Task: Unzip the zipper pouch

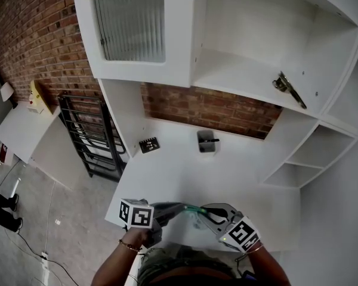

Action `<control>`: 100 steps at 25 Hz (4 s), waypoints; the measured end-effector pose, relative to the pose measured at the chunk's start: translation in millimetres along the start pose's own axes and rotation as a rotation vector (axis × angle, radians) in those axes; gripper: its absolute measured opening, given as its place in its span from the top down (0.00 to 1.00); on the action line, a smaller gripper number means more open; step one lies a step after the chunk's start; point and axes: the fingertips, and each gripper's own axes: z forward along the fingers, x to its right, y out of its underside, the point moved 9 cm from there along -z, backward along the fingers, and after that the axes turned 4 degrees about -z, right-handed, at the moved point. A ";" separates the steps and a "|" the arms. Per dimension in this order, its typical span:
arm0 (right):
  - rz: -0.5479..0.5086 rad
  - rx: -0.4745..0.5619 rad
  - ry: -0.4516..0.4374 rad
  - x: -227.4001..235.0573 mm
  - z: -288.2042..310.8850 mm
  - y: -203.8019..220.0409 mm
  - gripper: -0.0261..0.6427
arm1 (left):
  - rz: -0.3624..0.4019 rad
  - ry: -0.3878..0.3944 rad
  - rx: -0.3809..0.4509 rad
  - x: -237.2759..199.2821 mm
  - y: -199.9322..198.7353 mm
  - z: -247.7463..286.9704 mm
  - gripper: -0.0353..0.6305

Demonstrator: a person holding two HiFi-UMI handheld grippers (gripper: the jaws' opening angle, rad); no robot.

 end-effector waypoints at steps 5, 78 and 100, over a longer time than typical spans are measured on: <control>0.004 -0.012 -0.002 -0.2 -2.0 1.0 0.89 | 0.034 -0.018 -0.011 -0.1 -0.7 -1.6 0.94; 0.108 -0.023 0.235 52.6 -61.9 36.6 0.89 | 0.315 -0.142 0.149 -2.4 25.7 -30.9 0.94; 0.276 0.171 0.238 158.5 37.9 -4.1 0.89 | 0.526 -0.407 0.234 0.6 28.4 -59.6 0.94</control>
